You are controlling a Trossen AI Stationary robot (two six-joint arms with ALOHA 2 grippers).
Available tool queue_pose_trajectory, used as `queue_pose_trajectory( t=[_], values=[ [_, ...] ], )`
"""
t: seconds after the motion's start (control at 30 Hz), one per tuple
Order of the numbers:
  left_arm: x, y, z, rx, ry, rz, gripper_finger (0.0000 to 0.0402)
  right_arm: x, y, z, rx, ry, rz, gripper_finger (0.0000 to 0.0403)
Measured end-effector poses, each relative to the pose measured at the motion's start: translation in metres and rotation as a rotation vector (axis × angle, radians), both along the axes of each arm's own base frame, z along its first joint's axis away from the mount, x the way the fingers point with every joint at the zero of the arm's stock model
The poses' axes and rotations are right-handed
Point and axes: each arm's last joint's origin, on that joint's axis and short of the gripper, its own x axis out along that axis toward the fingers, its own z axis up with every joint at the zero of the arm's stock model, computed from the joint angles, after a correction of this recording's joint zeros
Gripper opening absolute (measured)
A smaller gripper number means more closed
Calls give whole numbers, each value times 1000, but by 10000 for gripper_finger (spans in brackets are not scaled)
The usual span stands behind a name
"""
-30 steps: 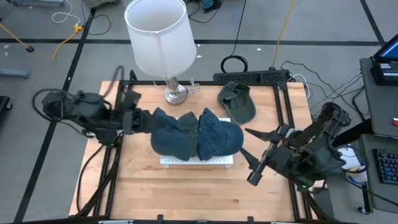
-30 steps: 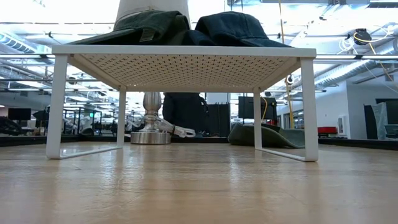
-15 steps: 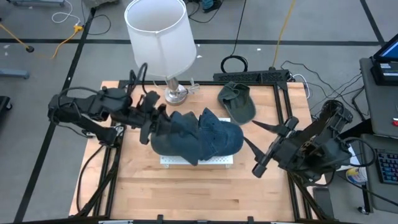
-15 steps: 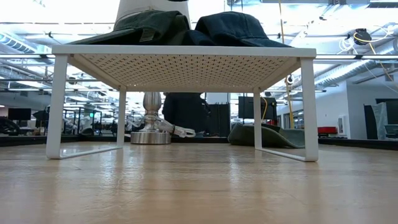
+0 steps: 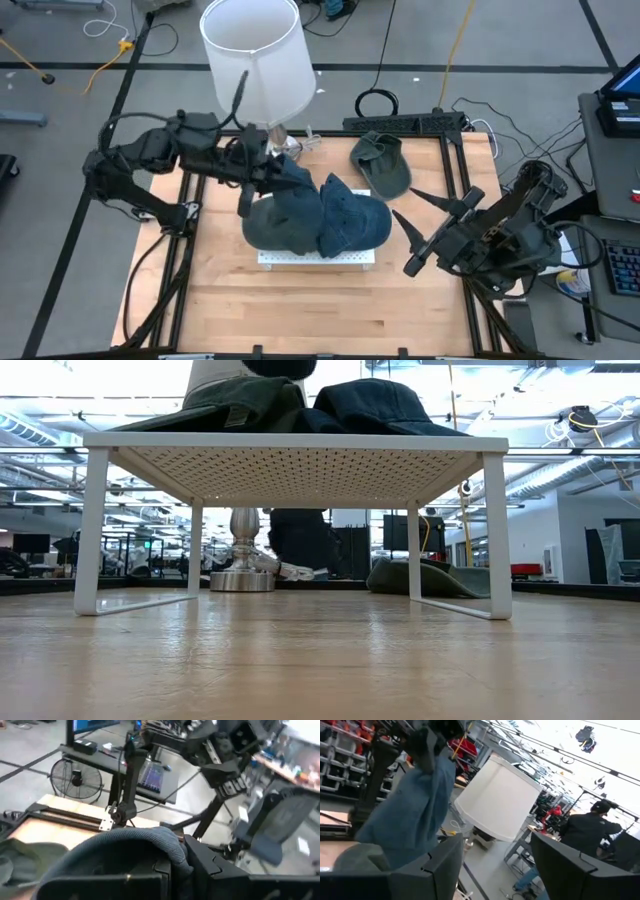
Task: Pick & Place hat
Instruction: Stack the blue cap on top of the other blue cap on the shelf
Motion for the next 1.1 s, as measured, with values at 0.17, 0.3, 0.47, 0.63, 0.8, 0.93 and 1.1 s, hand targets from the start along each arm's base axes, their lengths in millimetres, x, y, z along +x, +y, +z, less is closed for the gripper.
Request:
queue_pose_trajectory(
  t=[0.17, 0.3, 0.47, 0.63, 0.8, 0.93, 1.1],
  values=[
    [4, 2, 18, 118, 75, -25, 26, 4, -6, 0, -7, 7, -25, 225],
    [21, -2, 18, 249, 92, -87, 26, 7, -10, 0, -13, 11, -45, 224],
    [33, -8, 23, 379, 45, -139, 26, 12, -17, 0, -16, 15, -75, 222],
    [50, -18, 12, 610, 39, -198, 26, 18, -24, 0, -16, 15, -110, 219],
    [61, -21, 12, 788, -14, -168, 26, 24, -33, 0, -15, 15, -148, 217],
    [75, -21, 12, 869, -53, -93, 26, 28, -39, 0, -8, 8, -174, 215],
    [88, -12, 12, 903, -98, -48, 26, 32, -48, 0, 4, -4, -212, 216]
  ],
)
